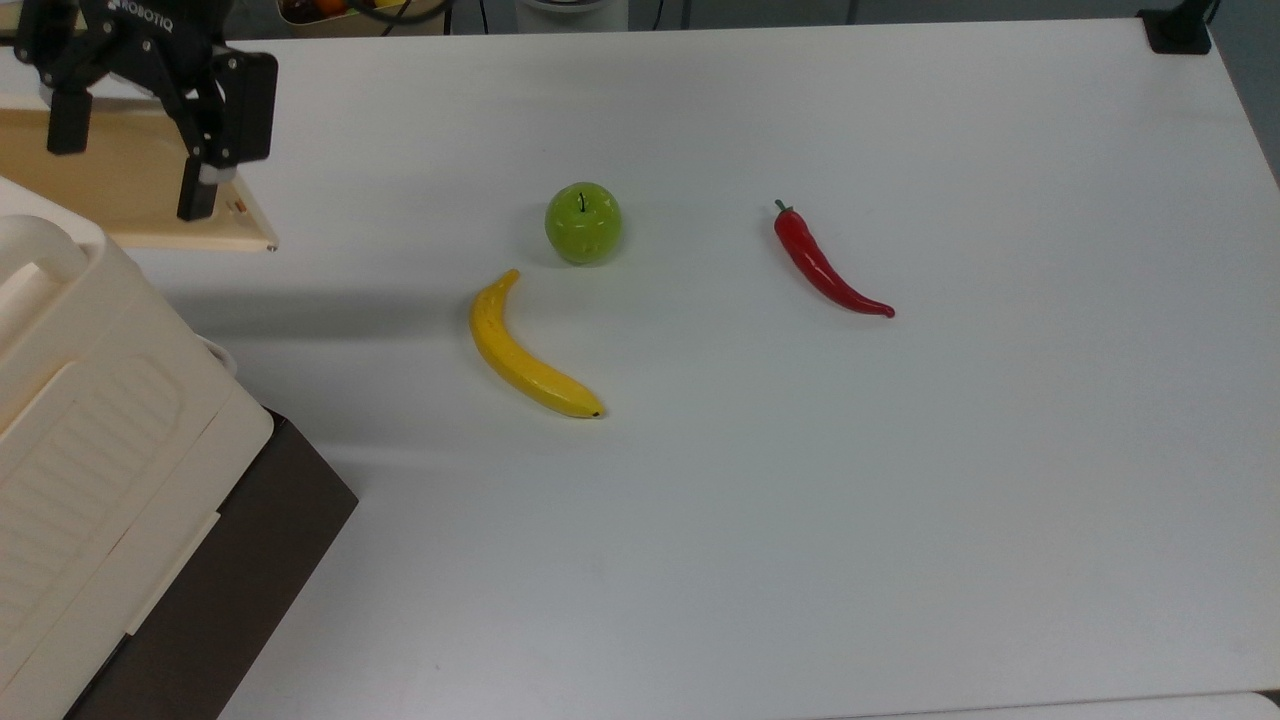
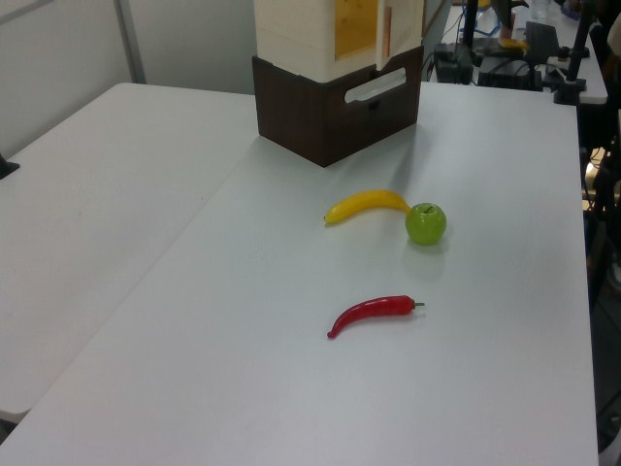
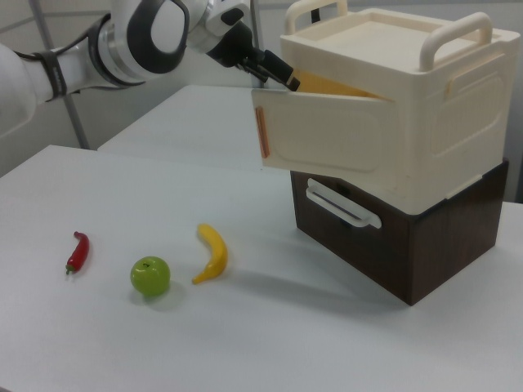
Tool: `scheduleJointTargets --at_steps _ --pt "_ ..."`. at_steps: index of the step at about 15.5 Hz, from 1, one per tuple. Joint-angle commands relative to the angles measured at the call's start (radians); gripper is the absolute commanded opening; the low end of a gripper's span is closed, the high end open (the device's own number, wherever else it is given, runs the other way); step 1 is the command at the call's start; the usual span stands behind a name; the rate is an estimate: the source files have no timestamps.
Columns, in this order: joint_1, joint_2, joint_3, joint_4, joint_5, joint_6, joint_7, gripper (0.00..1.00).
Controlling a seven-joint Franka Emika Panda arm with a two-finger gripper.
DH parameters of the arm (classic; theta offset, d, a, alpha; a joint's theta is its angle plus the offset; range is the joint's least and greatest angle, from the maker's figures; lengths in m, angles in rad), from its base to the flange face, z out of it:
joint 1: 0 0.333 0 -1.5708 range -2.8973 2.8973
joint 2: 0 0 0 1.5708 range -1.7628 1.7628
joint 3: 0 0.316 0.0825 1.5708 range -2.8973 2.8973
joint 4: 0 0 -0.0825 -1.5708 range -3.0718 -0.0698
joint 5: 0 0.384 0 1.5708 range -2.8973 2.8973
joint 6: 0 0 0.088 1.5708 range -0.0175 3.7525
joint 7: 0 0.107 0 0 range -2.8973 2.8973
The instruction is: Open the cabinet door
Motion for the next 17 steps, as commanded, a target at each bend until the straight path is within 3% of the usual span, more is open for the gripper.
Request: scheduleJointTargets --at_steps 1,8,17 --pt "0.004 -0.058 -0.006 -0.047 0.023 -0.13 -0.119 1.0" --pt "-0.05 -0.115 -0.009 -0.039 0.11 -0.374 -0.409 1.0" --pt "0.017 -0.123 0.028 -0.05 0.178 -0.511 -0.393 1.0"
